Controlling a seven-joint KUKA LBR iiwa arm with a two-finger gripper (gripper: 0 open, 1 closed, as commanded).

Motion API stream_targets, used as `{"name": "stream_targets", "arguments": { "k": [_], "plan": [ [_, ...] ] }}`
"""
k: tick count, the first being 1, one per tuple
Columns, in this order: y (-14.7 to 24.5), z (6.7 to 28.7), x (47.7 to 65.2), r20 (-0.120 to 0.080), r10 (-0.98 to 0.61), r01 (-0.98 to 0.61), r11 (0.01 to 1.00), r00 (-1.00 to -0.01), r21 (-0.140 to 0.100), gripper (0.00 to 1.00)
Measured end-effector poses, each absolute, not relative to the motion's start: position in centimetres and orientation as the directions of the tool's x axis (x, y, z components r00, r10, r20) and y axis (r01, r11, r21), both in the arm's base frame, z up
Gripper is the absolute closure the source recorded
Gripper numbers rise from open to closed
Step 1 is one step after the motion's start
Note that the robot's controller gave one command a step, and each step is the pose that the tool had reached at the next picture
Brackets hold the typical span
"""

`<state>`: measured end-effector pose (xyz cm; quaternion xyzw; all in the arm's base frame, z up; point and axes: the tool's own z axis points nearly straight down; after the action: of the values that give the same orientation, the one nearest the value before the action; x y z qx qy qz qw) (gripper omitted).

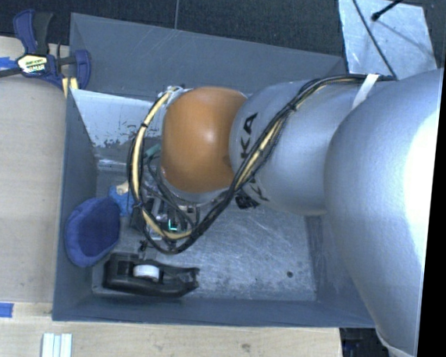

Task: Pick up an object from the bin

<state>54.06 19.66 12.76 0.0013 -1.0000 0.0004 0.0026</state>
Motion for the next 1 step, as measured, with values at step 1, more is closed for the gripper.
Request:
{"name": "stream_targets", "arguments": {
  "k": [1],
  "plan": [
    [13.95,7.26,58.94,-0.002,-0.023,-0.023,1.0,-1.0,-0.001,0.0]
  ]
}}
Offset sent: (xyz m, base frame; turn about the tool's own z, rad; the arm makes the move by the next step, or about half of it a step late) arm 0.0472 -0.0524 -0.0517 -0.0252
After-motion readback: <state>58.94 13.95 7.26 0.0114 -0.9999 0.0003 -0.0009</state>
